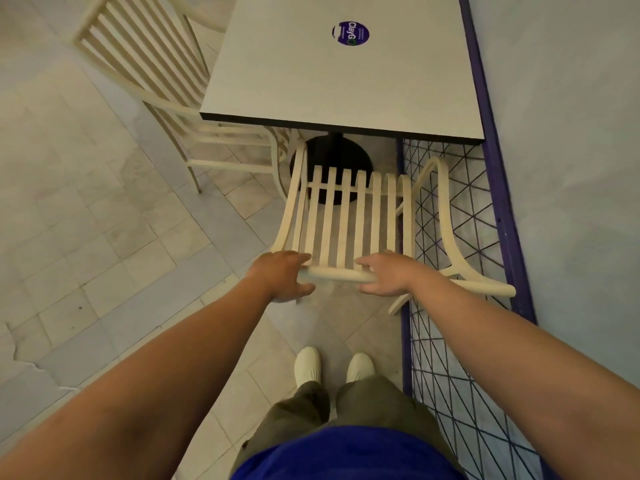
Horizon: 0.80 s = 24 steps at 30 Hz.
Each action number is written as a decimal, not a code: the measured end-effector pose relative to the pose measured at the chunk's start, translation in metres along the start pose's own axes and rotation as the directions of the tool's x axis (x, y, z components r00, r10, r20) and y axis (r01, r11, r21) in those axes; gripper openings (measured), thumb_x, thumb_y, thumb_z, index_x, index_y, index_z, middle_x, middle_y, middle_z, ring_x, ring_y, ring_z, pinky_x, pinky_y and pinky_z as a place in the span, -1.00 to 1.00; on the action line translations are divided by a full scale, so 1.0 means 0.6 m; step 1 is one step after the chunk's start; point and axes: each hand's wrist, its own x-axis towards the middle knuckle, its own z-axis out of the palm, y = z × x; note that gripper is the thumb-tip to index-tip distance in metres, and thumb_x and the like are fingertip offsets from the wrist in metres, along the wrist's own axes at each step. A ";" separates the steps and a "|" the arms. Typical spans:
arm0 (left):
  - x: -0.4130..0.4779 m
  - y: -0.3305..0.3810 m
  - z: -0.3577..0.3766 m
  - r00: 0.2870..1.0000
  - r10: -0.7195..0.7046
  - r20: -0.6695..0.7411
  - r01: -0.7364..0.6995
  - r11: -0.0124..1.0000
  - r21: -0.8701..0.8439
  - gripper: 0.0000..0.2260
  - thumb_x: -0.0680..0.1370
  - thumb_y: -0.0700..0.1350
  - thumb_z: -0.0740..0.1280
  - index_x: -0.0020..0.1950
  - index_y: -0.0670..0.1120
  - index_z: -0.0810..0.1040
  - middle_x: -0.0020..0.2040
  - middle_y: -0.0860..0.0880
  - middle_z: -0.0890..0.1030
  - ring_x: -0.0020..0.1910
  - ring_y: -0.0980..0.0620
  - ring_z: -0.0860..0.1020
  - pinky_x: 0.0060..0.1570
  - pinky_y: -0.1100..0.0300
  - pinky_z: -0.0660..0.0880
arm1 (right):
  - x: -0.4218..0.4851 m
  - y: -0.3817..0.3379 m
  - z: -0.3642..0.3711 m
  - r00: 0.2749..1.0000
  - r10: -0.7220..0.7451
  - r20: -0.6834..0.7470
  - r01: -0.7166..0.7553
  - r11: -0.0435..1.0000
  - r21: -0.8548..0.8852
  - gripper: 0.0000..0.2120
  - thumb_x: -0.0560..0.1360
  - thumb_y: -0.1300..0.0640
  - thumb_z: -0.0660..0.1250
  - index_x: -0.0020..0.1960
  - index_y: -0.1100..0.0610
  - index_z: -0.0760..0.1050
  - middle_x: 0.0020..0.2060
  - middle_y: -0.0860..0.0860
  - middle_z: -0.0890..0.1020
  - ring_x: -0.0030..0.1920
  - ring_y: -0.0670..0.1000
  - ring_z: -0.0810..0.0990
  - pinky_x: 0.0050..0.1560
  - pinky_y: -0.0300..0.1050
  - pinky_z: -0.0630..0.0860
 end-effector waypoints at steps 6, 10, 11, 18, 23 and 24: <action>-0.058 -0.074 -0.022 0.979 -0.194 -0.070 0.182 0.972 -0.151 -0.35 0.53 0.29 0.29 0.56 0.08 0.26 0.48 0.02 0.42 0.40 -0.07 0.43 0.34 -0.08 0.40 | 0.053 -0.098 -0.040 0.992 -0.127 0.015 0.127 0.988 -0.084 -0.30 0.53 -0.24 0.30 0.56 0.00 0.19 0.45 0.10 0.38 0.39 0.14 0.39 0.29 0.04 0.40; -0.115 -0.112 -0.006 0.941 -0.338 0.019 0.327 0.893 -0.309 -0.33 0.55 0.27 0.28 0.58 0.07 0.18 0.54 -0.02 0.33 0.48 -0.09 0.32 0.41 -0.06 0.32 | 0.091 -0.169 -0.053 0.976 -0.210 0.047 0.214 0.971 -0.107 -0.26 0.51 -0.29 0.27 0.57 0.01 0.19 0.48 0.08 0.37 0.41 0.13 0.38 0.32 0.02 0.39; -0.130 -0.121 -0.001 0.933 -0.357 0.037 0.348 0.873 -0.342 -0.33 0.55 0.26 0.29 0.58 0.06 0.19 0.53 -0.03 0.35 0.48 -0.09 0.33 0.42 -0.05 0.32 | 0.100 -0.190 -0.055 0.972 -0.229 0.059 0.234 0.966 -0.114 -0.25 0.50 -0.31 0.27 0.57 0.01 0.18 0.48 0.09 0.37 0.42 0.14 0.38 0.34 0.04 0.39; -0.211 -0.188 0.020 0.882 -0.458 0.110 0.437 0.709 -0.553 -0.35 0.52 0.23 0.37 0.53 0.04 0.30 0.46 -0.06 0.43 0.39 -0.08 0.43 0.38 -0.01 0.37 | 0.131 -0.322 -0.052 0.926 -0.361 0.109 0.376 0.907 -0.190 -0.23 0.49 -0.37 0.21 0.56 0.01 0.18 0.52 0.05 0.31 0.48 0.13 0.30 0.41 0.07 0.32; -0.223 -0.279 0.011 0.866 -0.485 0.124 0.449 0.642 -0.622 -0.40 0.51 0.22 0.38 0.49 0.04 0.36 0.40 -0.05 0.49 0.32 -0.06 0.49 0.33 0.01 0.41 | 0.195 -0.415 -0.050 0.918 -0.349 0.189 0.391 0.877 -0.281 -0.27 0.51 -0.34 0.21 0.55 0.03 0.21 0.50 0.07 0.34 0.45 0.14 0.34 0.39 0.09 0.35; -0.226 -0.305 0.011 0.865 -0.481 0.143 0.456 0.634 -0.624 -0.40 0.51 0.22 0.39 0.49 0.05 0.37 0.39 -0.04 0.50 0.29 -0.05 0.50 0.32 0.03 0.42 | 0.213 -0.438 -0.051 0.917 -0.344 0.202 0.391 0.872 -0.294 -0.28 0.52 -0.32 0.22 0.54 0.04 0.22 0.49 0.07 0.36 0.44 0.14 0.35 0.38 0.09 0.35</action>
